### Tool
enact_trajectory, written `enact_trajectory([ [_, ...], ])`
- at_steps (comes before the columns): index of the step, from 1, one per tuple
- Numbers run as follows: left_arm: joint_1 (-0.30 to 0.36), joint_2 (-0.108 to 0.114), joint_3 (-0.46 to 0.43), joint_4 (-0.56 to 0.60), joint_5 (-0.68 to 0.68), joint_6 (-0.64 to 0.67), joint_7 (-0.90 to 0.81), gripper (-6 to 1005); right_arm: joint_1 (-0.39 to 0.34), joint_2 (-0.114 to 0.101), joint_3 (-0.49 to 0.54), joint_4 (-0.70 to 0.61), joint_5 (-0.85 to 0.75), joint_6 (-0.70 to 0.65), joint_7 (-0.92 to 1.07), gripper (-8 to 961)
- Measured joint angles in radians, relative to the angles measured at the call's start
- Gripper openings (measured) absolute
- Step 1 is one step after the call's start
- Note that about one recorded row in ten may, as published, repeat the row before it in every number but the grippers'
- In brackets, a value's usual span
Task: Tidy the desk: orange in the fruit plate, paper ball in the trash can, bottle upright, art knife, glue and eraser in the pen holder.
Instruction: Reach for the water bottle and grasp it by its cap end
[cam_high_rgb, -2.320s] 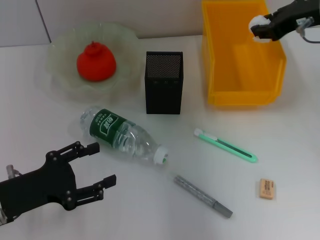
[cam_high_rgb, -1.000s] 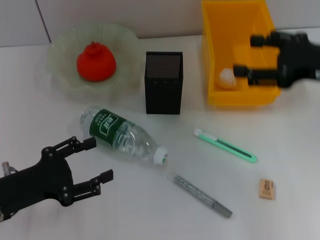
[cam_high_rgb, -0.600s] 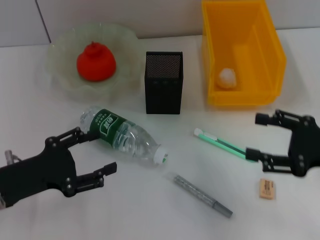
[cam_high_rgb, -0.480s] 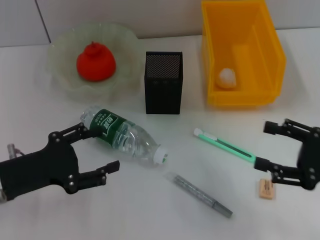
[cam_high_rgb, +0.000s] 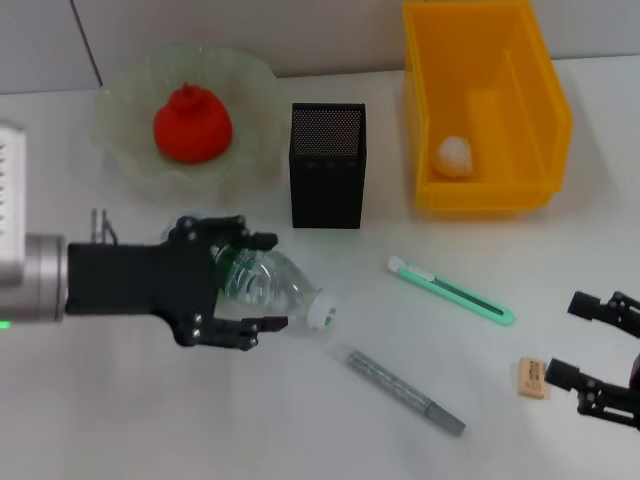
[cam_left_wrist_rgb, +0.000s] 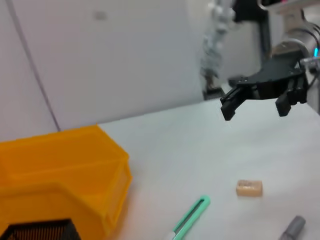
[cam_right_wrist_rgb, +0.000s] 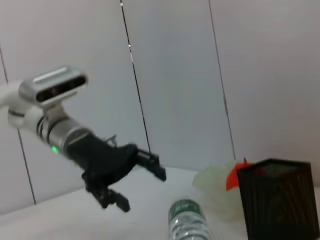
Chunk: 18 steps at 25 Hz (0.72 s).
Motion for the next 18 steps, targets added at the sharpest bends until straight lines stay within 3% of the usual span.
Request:
enact_trajectory([
  [1, -0.049, -0.002, 0.024, 0.088, 0.068, -0.001, -0.030, 808, -0.003, 0.002, 0.015, 0.012, -0.021, 0.000, -0.002, 840],
  [4, -0.057, -0.002, 0.032, 0.103, 0.078, -0.001, -0.031, 808, -0.007, 0.002, 0.024, 0.022, -0.026, 0.000, -0.004, 840],
  [9, -0.079, -0.004, 0.121, 0.210, 0.127, -0.014, -0.036, 807, -0.015, 0.002, 0.031, 0.025, -0.027, -0.001, -0.005, 840],
  [12, -0.085, -0.006, 0.289, 0.321, 0.191, -0.122, -0.071, 807, -0.019, 0.002, 0.031, 0.026, -0.034, -0.001, -0.002, 839],
  [15, -0.085, -0.006, 0.313, 0.335, 0.205, -0.142, -0.079, 807, -0.024, 0.003, 0.033, 0.030, -0.045, -0.001, -0.002, 839],
  [16, -0.100, -0.006, 0.448, 0.405, 0.297, -0.235, -0.151, 807, -0.025, 0.003, 0.033, 0.034, -0.049, -0.001, -0.002, 839],
  [18, -0.113, -0.007, 0.500, 0.422, 0.348, -0.269, -0.190, 807, -0.027, 0.003, 0.033, 0.051, -0.052, -0.001, -0.005, 839],
])
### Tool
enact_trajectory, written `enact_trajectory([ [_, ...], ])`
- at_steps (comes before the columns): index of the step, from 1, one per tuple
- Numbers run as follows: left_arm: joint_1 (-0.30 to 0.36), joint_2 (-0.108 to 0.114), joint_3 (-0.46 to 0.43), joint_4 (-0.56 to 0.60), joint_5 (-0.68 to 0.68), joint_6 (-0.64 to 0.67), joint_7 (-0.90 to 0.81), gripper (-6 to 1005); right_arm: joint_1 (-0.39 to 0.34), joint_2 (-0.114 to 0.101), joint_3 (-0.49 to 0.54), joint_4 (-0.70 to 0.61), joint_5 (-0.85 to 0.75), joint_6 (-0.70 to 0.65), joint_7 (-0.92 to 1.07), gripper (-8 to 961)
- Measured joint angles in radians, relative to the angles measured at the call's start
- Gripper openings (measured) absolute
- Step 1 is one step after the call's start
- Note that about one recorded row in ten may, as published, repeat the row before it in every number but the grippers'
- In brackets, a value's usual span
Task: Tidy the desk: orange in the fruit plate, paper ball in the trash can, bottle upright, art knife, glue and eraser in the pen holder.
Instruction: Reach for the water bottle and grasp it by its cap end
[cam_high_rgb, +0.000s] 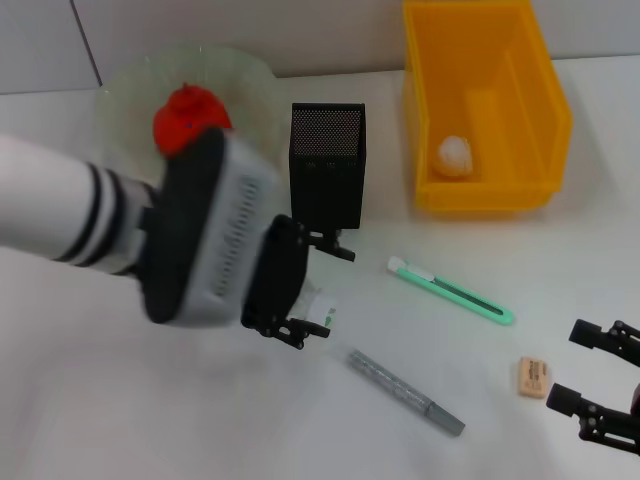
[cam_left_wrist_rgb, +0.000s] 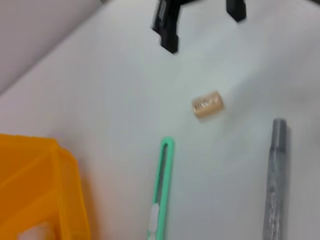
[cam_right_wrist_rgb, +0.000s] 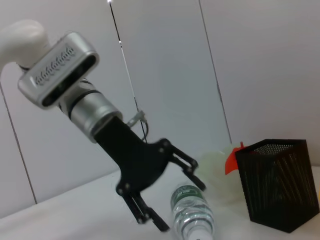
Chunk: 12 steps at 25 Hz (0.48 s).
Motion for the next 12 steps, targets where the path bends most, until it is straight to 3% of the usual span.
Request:
enact_trajectory([
  [5, -0.041, -0.003, 0.128, 0.028, 0.123, -0.053, -0.076, 807, -0.005, 0.000, 0.001, 0.003, 0.000, 0.001, -0.001, 839],
  [12, -0.072, -0.007, 0.200, 0.035, 0.207, -0.073, -0.151, 806, -0.010, 0.001, 0.005, 0.003, 0.000, 0.001, -0.001, 839],
])
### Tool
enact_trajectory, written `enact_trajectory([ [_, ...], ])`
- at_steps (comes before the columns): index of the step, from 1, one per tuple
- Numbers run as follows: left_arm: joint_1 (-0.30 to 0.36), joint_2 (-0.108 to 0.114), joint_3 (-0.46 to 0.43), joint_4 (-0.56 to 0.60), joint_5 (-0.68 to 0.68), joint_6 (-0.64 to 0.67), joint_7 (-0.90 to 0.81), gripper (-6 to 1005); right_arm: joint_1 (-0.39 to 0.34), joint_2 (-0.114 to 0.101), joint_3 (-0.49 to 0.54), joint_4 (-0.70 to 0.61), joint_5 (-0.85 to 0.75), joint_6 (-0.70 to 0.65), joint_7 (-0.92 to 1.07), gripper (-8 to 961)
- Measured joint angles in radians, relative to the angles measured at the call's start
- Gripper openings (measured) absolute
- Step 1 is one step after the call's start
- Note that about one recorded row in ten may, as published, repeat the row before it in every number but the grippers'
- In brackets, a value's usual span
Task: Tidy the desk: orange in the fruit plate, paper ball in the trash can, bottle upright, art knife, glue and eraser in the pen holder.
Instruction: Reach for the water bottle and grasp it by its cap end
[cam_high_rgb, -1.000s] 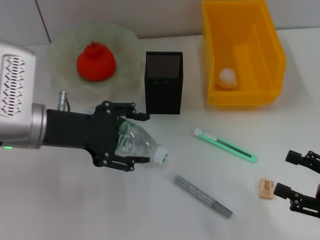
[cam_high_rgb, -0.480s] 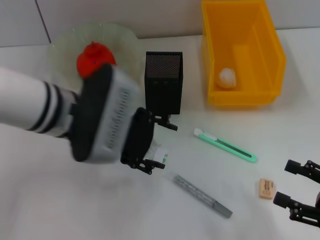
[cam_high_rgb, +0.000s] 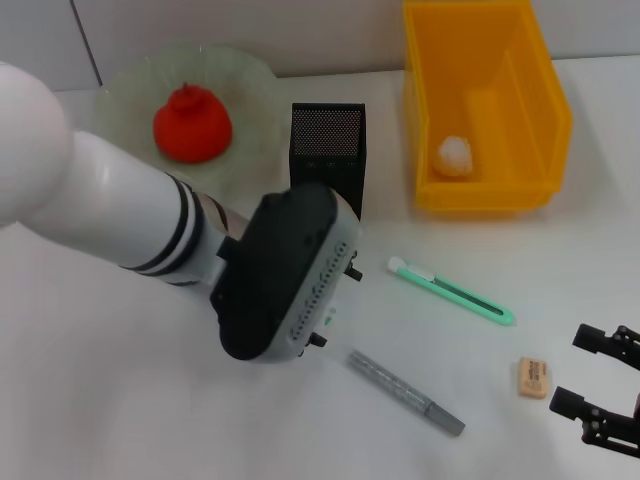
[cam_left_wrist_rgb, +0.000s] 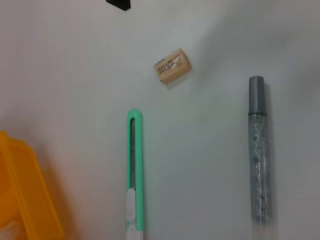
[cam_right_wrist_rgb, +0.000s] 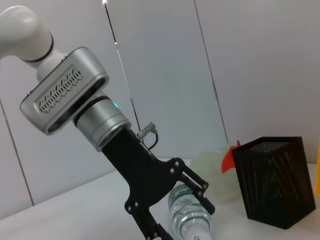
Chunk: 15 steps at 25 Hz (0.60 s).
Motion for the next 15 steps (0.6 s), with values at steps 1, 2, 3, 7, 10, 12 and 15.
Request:
enact_trajectory([
  [1, -0.005, -0.001, 0.019, -0.003, 0.018, -0.012, -0.019, 806, 0.000, 0.000, 0.004, 0.000, 0.000, 0.000, 0.000, 839],
  [2, -0.009, -0.001, 0.029, -0.006, 0.030, -0.019, -0.033, 805, 0.000, 0.000, 0.004, 0.000, 0.000, 0.000, 0.000, 839],
  [3, -0.011, -0.001, 0.035, -0.007, 0.040, -0.023, -0.044, 805, 0.000, 0.000, 0.006, 0.000, 0.000, 0.000, 0.000, 839],
  [7, -0.018, -0.001, 0.066, -0.010, 0.075, -0.037, -0.081, 803, -0.001, 0.000, 0.006, 0.000, 0.000, 0.000, -0.001, 839],
  [10, -0.020, -0.001, 0.080, -0.012, 0.089, -0.049, -0.094, 802, -0.001, 0.000, 0.006, 0.000, 0.000, 0.001, -0.001, 839],
  [12, -0.020, -0.001, 0.084, -0.013, 0.090, -0.051, -0.101, 801, 0.000, 0.000, 0.006, 0.000, 0.000, 0.001, -0.001, 839],
  [15, -0.022, -0.001, 0.102, -0.014, 0.109, -0.061, -0.118, 799, 0.000, 0.000, 0.006, 0.000, 0.000, 0.002, -0.001, 839],
])
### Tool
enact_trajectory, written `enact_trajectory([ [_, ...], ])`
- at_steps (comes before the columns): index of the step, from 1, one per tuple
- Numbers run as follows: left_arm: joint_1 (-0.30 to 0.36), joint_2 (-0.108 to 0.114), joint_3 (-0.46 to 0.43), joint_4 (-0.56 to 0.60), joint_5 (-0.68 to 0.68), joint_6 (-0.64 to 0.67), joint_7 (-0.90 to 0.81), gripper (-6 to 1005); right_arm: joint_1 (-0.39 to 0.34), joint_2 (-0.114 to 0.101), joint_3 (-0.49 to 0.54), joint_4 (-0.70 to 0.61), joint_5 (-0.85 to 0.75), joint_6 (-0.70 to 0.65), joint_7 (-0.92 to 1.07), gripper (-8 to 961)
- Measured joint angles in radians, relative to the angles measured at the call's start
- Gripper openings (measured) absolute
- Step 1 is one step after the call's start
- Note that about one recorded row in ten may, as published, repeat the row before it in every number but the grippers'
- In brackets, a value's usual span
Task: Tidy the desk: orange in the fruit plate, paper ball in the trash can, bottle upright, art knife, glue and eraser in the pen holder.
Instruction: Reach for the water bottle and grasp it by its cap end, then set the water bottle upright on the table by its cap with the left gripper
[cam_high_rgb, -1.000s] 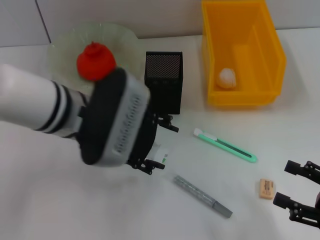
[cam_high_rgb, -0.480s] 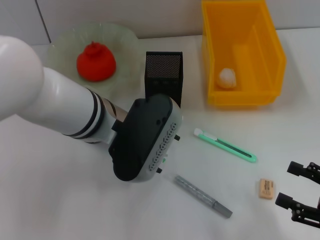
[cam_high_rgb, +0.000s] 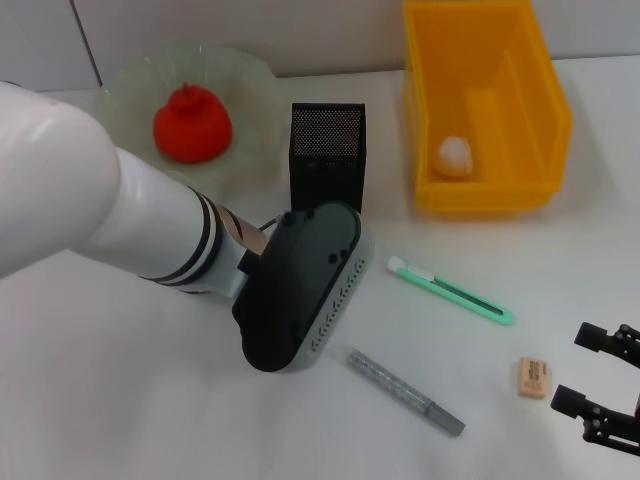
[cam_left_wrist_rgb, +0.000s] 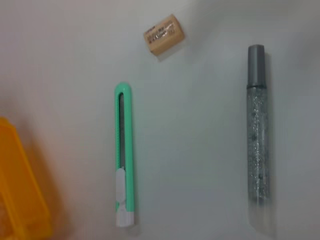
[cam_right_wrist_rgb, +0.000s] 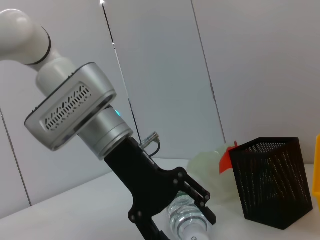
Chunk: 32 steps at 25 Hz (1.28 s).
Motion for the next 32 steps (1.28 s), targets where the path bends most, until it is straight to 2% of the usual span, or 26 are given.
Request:
enact_trajectory([
  [5, 0.000, 0.000, 0.028, -0.004, 0.027, -0.015, -0.021, 797, 0.004, 0.000, 0.000, 0.000, 0.000, 0.000, 0.000, 839],
  [24, -0.028, 0.000, 0.078, -0.046, 0.057, -0.063, -0.035, 675, 0.009, -0.001, 0.000, 0.009, 0.000, 0.020, 0.007, 840],
  [30, -0.036, 0.000, 0.087, -0.028, 0.084, -0.061, -0.069, 451, 0.016, -0.003, -0.002, 0.026, -0.004, 0.034, 0.006, 839],
  [32, -0.036, 0.000, 0.086, -0.019, 0.085, -0.056, -0.079, 448, 0.017, -0.002, 0.000, 0.026, -0.008, 0.034, 0.006, 839],
])
